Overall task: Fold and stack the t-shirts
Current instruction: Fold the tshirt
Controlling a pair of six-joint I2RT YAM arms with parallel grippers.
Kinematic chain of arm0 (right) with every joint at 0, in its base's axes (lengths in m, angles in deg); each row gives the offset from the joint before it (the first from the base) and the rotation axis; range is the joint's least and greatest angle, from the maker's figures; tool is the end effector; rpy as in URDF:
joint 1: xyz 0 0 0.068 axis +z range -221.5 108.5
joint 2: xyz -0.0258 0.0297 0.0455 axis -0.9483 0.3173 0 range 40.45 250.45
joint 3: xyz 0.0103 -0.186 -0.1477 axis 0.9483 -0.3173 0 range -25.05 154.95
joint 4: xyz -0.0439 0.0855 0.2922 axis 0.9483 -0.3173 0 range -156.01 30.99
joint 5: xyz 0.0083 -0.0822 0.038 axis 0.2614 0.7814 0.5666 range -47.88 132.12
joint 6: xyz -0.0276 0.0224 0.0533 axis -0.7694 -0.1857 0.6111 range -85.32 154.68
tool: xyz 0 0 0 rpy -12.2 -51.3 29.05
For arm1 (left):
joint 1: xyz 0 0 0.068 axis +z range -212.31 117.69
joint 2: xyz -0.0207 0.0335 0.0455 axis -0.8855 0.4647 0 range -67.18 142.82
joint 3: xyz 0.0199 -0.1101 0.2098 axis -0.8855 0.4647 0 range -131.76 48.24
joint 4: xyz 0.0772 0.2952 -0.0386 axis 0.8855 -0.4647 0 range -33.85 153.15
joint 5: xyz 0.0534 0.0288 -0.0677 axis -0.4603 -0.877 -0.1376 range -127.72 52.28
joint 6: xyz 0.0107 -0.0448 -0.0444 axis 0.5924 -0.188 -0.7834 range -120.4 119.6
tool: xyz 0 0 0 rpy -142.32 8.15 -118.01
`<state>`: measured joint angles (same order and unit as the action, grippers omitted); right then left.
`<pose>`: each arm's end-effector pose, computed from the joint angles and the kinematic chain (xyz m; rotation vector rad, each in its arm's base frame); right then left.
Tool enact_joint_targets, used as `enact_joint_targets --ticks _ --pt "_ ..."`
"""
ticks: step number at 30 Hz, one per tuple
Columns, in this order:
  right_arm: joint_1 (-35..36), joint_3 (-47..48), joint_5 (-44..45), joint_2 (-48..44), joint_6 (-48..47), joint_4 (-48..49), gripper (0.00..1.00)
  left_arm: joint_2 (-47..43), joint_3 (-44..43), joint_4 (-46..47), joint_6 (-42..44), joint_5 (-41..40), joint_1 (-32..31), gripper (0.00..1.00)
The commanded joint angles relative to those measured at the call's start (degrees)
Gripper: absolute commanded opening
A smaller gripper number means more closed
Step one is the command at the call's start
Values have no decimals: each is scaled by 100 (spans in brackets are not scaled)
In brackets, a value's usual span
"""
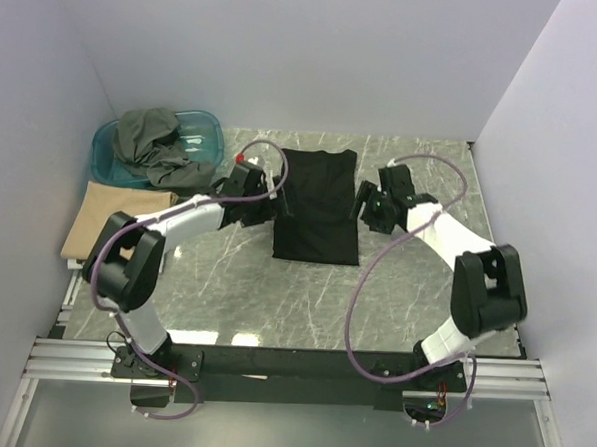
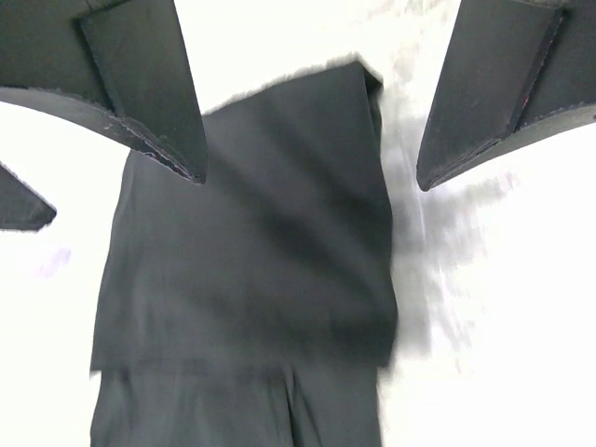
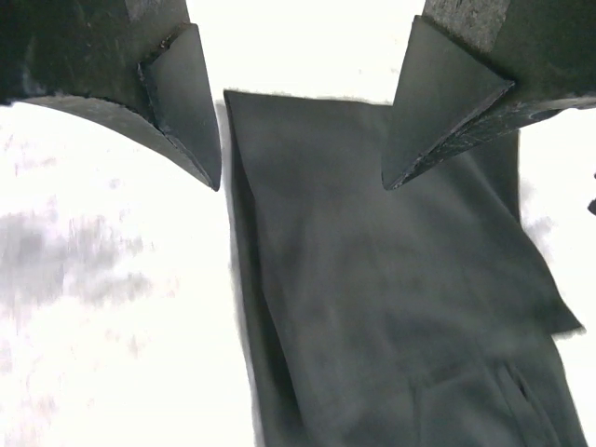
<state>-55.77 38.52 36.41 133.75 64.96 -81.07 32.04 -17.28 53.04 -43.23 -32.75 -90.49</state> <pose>0.3782 0.1115 0.1503 0.2767 2.5124 0.4583 0.3710 -0.2036 0.1397 -0.2668 2.4304 -0.6919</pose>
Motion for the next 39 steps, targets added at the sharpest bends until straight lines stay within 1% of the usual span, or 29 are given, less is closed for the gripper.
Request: enact_joint_targets --ticks 1,4,7,8,10,11,13,14,17,19,22,25,26,27,30,31,32,33,34,37,38,39 --pt "-35 -633 -140 -556 223 316 76 -473 530 246 -137 127 -214 99" --pt "-34 -1090 -307 -786 294 501 76 -649 1013 413 -322 118 -293 98" --pt "-34 -1294 -386 -866 311 563 76 -676 1383 685 -463 232 -293 90" --pt "-35 -1329 -386 -874 312 563 76 -676 1497 764 -472 371 -293 85" --pt "-35 -1417 -404 -892 338 607 75 -623 1594 861 -533 443 -293 83" --pt "-35 -1426 -395 -892 338 624 75 -588 1638 914 -534 513 -302 77" --pt "-35 -1479 -386 -892 355 633 75 -535 1691 940 -560 548 -302 70" --pt "-35 -1479 -378 -875 373 642 75 -518 1717 949 -551 583 -310 59" --pt "-26 -1514 -351 -857 373 633 75 -509 1831 941 -560 566 -346 44" --pt "-26 -1541 -316 -840 373 642 75 -526 1902 958 -569 566 -363 44" --pt "-35 -1558 -316 -787 391 659 74 -465 1981 967 -595 619 -398 40" --pt "-34 -1558 -334 -725 391 651 74 -342 1964 941 -595 514 -425 35" --pt "-35 -1567 -342 -708 399 651 73 -290 1903 914 -586 487 -425 30" --pt "-35 -1602 -360 -690 382 651 72 -272 1867 879 -560 487 -433 28" --pt "-34 -1716 -369 -655 399 677 71 -245 1806 897 -534 487 -486 25" --pt "-35 -1743 -378 -655 408 686 70 -236 1797 914 -525 487 -504 21" --pt "-35 -1786 -412 -646 408 703 70 -202 1762 897 -525 478 -521 10" --pt "-35 -1874 -448 -655 426 773 68 -184 1744 905 -525 478 -530 4" --pt "-35 -1909 -483 -637 435 800 67 -158 1683 888 -507 487 -548 1" --pt "-34 -1998 -545 -550 435 844 64 -70 1560 783 -463 347 -600 1" --pt "-35 -2015 -571 -471 426 870 60 -35 1542 765 -463 320 -600 1" --pt "-35 -1998 -649 -427 408 853 54 -26 1524 713 -472 285 -600 1"
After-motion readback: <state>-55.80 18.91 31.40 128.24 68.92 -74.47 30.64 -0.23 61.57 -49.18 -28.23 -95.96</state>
